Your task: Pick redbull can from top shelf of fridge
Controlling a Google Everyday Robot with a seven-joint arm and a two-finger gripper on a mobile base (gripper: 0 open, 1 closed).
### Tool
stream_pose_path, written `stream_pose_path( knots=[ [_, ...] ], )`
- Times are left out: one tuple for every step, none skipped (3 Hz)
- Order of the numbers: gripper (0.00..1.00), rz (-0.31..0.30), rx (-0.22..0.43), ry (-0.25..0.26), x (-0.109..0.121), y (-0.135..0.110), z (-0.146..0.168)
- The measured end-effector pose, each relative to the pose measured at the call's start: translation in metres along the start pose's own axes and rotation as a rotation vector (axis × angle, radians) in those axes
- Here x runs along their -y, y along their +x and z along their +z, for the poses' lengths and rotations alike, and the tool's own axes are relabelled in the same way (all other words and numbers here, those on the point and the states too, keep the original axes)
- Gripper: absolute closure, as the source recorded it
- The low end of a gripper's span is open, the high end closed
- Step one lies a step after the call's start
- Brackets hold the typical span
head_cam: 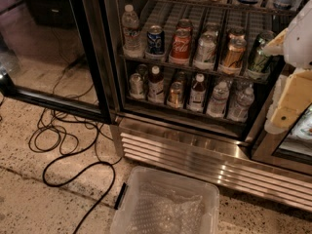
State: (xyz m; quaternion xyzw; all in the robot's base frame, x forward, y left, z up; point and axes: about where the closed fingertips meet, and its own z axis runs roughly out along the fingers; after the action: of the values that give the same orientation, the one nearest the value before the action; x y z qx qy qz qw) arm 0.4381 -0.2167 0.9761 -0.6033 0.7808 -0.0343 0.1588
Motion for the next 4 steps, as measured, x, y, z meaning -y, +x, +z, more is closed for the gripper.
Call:
stream_pose_path(
  knots=[
    [0.0,0.0,0.0,0.0,0.0,0.0,0.0],
    [0.0,0.042,-0.017,0.035,0.005,0.003,0.001],
    [0.0,0.103,-0.065,0.077,0.012,0.013,0.005],
    [0.0,0.13,-0.11,0.084,0.016,0.021,0.01]
  ],
)
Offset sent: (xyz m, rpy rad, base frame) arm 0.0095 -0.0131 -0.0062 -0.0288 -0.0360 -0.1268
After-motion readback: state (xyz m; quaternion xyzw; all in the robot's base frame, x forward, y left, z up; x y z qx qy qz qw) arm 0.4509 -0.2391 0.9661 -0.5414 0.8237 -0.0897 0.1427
